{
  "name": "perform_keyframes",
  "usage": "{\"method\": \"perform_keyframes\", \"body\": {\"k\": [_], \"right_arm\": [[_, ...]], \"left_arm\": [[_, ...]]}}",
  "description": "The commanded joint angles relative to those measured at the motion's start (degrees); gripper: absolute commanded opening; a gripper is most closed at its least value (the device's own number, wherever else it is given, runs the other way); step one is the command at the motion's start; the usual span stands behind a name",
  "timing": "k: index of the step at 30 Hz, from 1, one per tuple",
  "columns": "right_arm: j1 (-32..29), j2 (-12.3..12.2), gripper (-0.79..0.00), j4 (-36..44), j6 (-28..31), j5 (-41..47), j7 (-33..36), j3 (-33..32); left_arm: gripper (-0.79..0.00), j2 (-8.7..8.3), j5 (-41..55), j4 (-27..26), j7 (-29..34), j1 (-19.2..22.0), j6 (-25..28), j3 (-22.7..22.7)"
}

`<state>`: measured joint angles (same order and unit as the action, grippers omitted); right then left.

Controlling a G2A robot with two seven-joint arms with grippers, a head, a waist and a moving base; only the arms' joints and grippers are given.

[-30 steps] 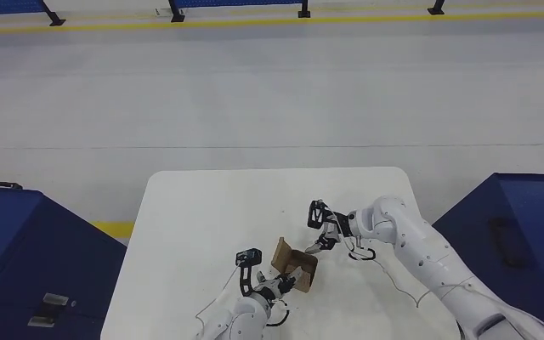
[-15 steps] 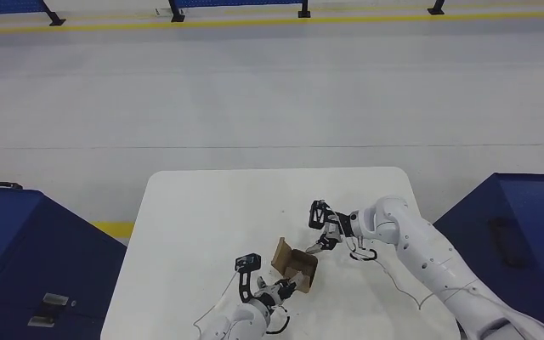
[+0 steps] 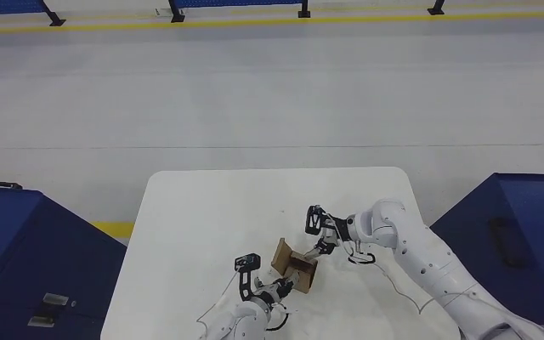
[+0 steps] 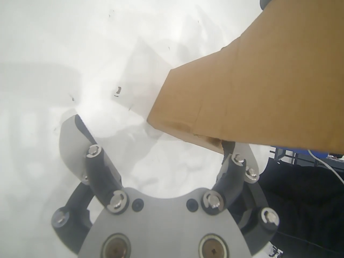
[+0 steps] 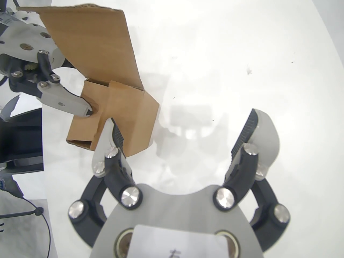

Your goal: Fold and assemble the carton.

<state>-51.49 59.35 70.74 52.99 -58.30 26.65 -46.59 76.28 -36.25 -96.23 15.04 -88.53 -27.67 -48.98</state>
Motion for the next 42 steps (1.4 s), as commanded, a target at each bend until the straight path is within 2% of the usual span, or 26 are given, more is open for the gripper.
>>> {"method": "perform_keyframes", "body": {"k": [1,14,35,42], "right_arm": [[-0.08,0.15,0.0,0.1,-0.41,-0.41,0.45,0.52],[0.31,1.2,0.0,-0.18,-2.54,-2.32,1.63,3.05],[-1.06,0.68,0.0,1.32,-2.05,-3.49,0.75,1.41],[-1.36,0.48,0.0,2.2,-4.01,-4.32,0.55,0.35]], "left_arm": [[0.0,0.13,0.24,0.42,0.19,0.34,-0.14,0.09],[0.0,0.57,0.02,0.76,0.29,0.81,-0.82,0.13],[0.0,1.53,-1.41,2.84,-0.77,1.94,-1.98,1.19],[0.0,1.28,-1.36,-0.46,-0.35,0.19,0.26,0.49]]}}
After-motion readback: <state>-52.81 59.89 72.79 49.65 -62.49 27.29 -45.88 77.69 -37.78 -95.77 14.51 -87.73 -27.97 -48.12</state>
